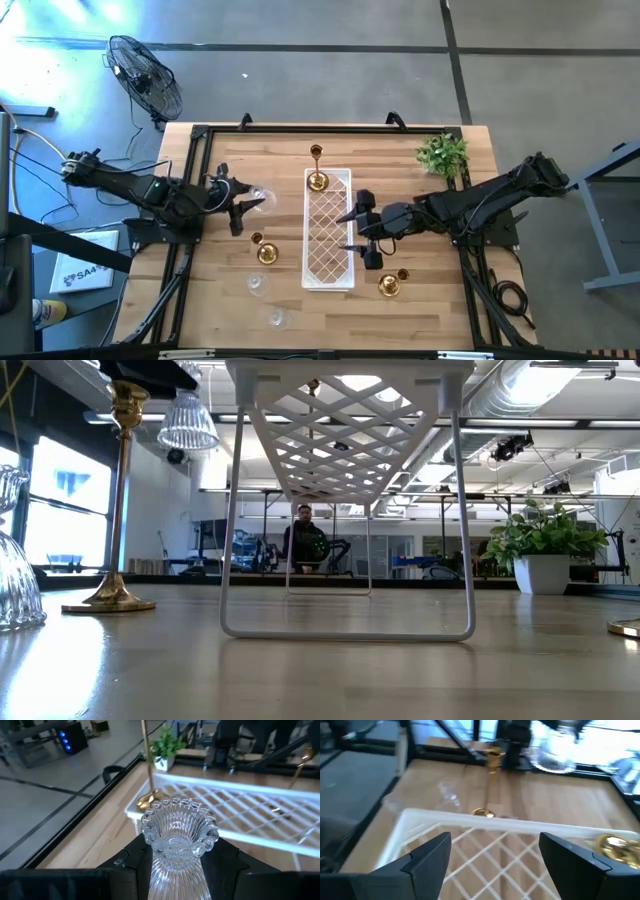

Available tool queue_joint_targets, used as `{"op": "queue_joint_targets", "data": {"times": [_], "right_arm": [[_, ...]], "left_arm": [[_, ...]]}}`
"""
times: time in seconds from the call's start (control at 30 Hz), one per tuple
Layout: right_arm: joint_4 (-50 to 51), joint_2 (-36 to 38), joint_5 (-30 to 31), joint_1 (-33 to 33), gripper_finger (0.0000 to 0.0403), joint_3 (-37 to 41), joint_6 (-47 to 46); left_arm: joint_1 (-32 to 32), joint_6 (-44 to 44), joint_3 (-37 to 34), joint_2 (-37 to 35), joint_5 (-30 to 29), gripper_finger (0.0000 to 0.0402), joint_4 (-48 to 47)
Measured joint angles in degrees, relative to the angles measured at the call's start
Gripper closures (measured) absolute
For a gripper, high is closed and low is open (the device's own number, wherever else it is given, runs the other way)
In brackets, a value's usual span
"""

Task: Pick & Place candle stick holders
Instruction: Put the top transparent candle holder on the shelf

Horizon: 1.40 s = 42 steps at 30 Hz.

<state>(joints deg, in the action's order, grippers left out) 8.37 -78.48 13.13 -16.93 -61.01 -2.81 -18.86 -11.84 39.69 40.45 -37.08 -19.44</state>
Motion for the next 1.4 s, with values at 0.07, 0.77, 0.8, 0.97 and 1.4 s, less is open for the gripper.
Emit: {"op": "queue_joint_targets", "data": {"times": [0.07,0.77,0.8,0.97,1.4], "right_arm": [[-0.2,0.0,2.8,0.0,0.0104,0.0,-1.4],[-23.6,-9.7,3.4,2.9,0.0104,0.0,4.5],[-24.9,-10.3,2.9,3.4,0.0104,0.0,4.3],[-29.7,-12.3,1.3,5.0,0.0104,0.0,4.4],[-31.8,-12.8,-3.7,7.8,0.0104,0.0,6.8]], "left_arm": [[-1.1,0.1,0.4,0.0,-0.1,0.0272,0.2],[-6.7,14.2,0.8,7.2,0.4,0.0272,18.3],[-6.7,14.8,0.8,7.8,0.4,0.0272,19.2],[-6.7,17.3,0.8,10.6,0.5,0.0272,22.8],[-6.6,19.1,0.8,13.9,3.6,0.0272,29.5]]}}
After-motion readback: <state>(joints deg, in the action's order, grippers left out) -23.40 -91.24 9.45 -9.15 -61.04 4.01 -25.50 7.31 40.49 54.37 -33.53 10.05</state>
